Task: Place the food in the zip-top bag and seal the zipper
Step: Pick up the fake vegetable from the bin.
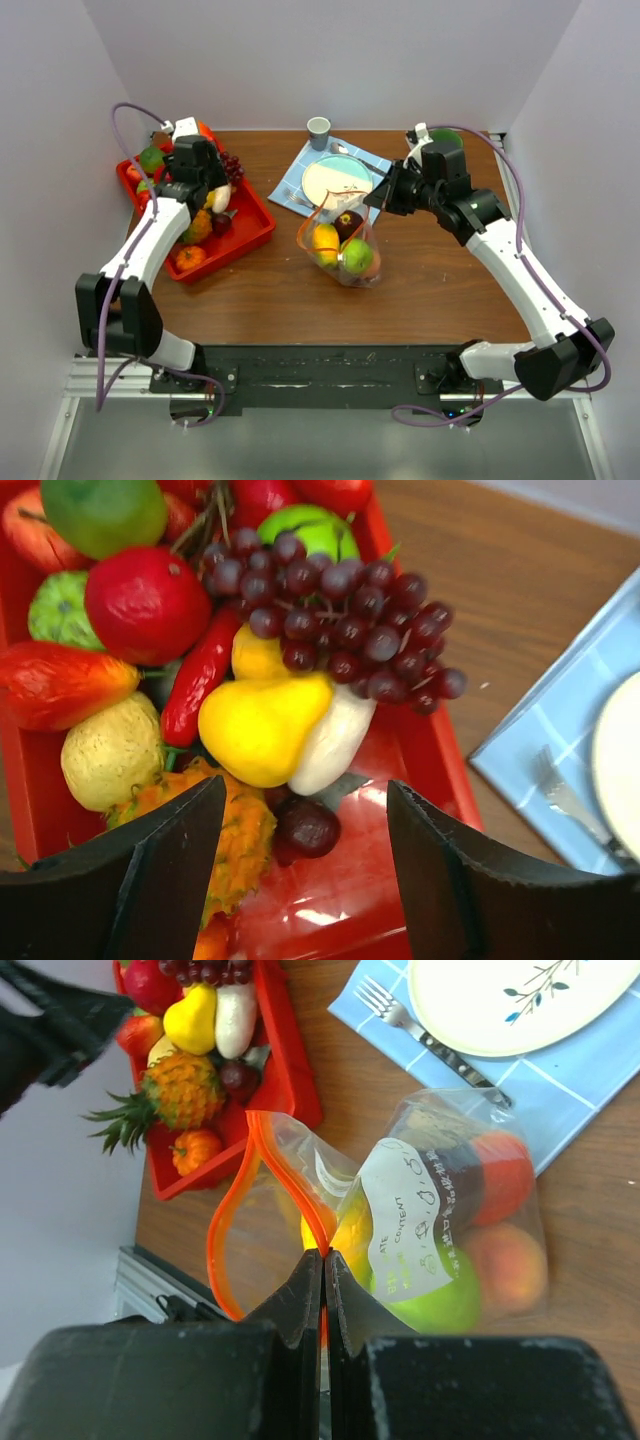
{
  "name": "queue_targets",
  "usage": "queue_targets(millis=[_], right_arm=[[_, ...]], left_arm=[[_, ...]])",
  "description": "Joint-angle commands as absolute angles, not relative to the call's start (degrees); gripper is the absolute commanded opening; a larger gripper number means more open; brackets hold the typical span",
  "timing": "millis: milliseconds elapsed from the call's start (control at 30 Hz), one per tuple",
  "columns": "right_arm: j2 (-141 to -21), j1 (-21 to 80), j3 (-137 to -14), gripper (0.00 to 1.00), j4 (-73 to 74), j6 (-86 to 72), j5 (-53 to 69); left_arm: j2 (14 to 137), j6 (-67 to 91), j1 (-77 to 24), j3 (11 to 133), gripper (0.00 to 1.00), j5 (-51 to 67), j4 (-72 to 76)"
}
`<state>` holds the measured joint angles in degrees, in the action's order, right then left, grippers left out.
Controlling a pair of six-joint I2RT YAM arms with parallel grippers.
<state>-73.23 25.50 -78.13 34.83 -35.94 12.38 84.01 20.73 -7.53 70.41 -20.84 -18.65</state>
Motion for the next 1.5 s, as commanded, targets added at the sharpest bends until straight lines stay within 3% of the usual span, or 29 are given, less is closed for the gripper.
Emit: queue_targets(millis=[0, 400, 633, 867, 1367, 1467], right_arm=[[-73.12, 25.66, -77.61, 0.0, 29.53, -35.95, 16.08], [-73.39, 25.66, -76.12, 0.0, 28.3, -35.95, 17.49], [-73.13, 25.66, -75.24, 0.0, 27.86, -36.04, 17.4], [-73.3, 25.66, -74.71, 0.0, 27.69, -36.12, 17.4], [-72.77, 25.66, -74.18, 0.0, 28.3, -35.86, 17.23], [-72.77, 25.66, -74.27, 0.0, 28.39, -35.95, 17.66]], left_arm=[[86.83, 16.26, -7.56, 70.59, 0.67, -19.0, -16.26], [93.25, 18.54, -8.08, 64.34, 0.51, -16.97, -10.29], [97.47, 20.65, -9.32, 63.55, 0.49, -20.47, -10.2], [100.28, 22.23, -11.07, 63.46, 0.65, -24.61, -10.55], [103.01, 25.57, -14.32, 62.67, 0.66, -27.77, -11.42], [101.87, 25.66, -15.2, 61.79, 0.72, -28.12, -11.51]])
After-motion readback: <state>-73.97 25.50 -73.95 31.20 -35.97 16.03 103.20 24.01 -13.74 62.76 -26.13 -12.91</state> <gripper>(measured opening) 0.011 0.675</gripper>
